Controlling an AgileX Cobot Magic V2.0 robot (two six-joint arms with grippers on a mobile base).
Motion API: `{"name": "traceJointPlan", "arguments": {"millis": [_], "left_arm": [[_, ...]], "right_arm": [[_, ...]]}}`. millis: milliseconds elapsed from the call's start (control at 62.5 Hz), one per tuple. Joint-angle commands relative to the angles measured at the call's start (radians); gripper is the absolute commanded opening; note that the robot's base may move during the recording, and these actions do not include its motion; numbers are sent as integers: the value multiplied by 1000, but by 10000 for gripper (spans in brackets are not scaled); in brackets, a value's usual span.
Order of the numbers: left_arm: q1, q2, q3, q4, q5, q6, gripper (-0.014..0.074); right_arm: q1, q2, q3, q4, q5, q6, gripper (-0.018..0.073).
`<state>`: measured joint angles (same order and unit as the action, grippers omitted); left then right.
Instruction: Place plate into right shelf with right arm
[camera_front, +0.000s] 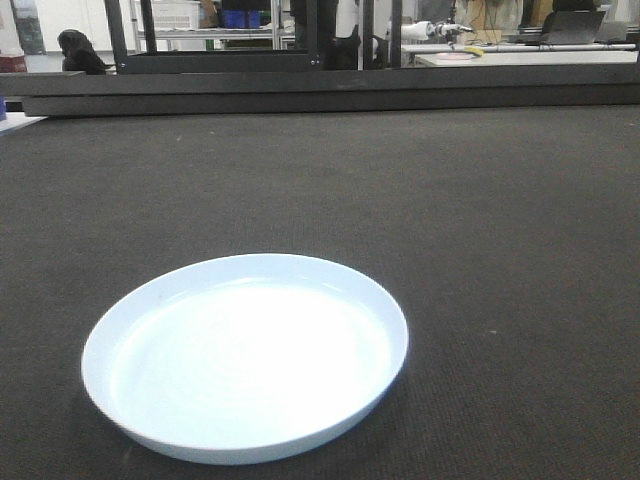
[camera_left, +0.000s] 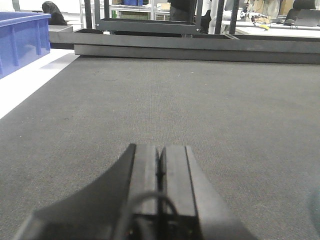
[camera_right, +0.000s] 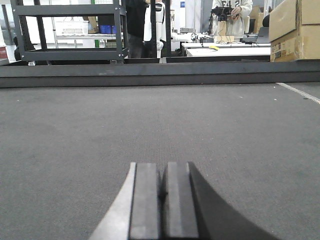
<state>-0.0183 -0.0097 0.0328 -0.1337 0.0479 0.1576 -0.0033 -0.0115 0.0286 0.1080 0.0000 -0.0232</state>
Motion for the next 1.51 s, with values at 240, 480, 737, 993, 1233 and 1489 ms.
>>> {"name": "traceJointPlan", "arguments": {"millis": [240,480,737,993,1233,1489], "left_arm": [[-2,-10,10,-8,-90,-7,-128],[-2,-10,10,-8,-90,-7,-128],[-2,-10,10,-8,-90,-7,-128],[-2,-10,10,-8,-90,-7,-128],[-2,-10,10,-8,-90,-7,-128],[-2,-10,10,-8,-90,-7,-128]], "right_arm": [[2,-13,-15,-9,-89,-4,54],[2,-13,-16,-9,-169,-4,54],[2,25,-218,-9,-133,-3,54],[2,232,-458,-9,117,-4,54],[2,490,-626,-11,431,-169,54],[2,771,-733,11,651,-228,54]]}}
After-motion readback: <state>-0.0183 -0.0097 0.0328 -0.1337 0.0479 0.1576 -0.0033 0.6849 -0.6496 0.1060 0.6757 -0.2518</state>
